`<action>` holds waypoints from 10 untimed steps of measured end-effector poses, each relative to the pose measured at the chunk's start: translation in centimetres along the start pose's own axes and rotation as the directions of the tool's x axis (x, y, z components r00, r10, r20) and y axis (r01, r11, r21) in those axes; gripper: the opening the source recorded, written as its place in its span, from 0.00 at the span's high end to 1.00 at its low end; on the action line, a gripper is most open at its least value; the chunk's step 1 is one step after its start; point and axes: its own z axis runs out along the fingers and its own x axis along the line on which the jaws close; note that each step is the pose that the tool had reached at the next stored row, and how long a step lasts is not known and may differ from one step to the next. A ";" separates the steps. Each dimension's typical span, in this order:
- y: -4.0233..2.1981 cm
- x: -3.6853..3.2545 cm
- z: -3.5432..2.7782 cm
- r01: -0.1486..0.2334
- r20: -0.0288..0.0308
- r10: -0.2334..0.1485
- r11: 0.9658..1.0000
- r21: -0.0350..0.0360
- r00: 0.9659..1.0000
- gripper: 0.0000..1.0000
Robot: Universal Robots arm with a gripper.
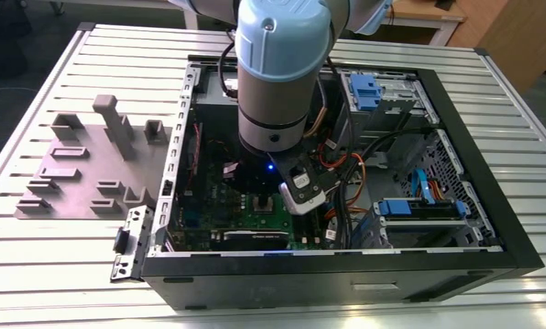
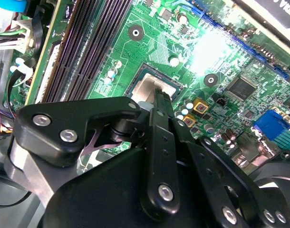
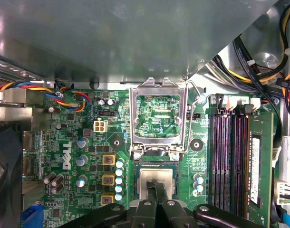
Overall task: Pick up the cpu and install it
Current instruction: 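Close the cpu cover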
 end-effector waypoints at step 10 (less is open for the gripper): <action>0.01 0.00 -0.33 0.000 -0.002 0.000 1.000 0.000 1.000 0.89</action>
